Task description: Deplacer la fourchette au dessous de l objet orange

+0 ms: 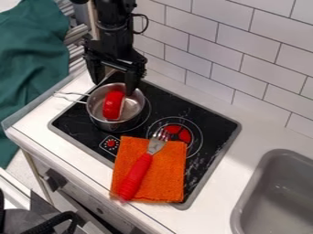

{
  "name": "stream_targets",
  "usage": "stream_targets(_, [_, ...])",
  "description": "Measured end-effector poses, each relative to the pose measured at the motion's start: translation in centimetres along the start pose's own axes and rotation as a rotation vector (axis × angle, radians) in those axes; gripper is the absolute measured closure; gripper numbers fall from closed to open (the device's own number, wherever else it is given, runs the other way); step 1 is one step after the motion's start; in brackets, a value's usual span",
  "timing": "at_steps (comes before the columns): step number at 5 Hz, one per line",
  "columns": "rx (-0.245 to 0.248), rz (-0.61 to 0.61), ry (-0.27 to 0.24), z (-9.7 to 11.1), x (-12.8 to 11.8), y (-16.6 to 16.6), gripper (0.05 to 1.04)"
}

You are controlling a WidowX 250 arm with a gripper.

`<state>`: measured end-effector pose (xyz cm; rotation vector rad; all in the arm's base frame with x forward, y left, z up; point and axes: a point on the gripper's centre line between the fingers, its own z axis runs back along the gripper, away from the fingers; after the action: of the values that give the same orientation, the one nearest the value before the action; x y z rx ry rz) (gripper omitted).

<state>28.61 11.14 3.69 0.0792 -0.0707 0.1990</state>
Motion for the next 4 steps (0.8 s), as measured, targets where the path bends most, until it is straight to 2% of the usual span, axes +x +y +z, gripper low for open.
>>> stream_targets(1, [-0.011, 0.000, 0.033, -0.9, -0.7, -0.2, 0.075])
stream_targets(2, [-0.055, -0.007, 0.020, -1.1, -2.3, -0.9, 0.075])
stream_targets(3, [-0.092, -0.015, -0.051, 0.5, -3.4, -0.7, 0.075])
stream_targets(4, [-0.119, -0.007, -0.093, 1.3, -5.1, -0.3, 0.075])
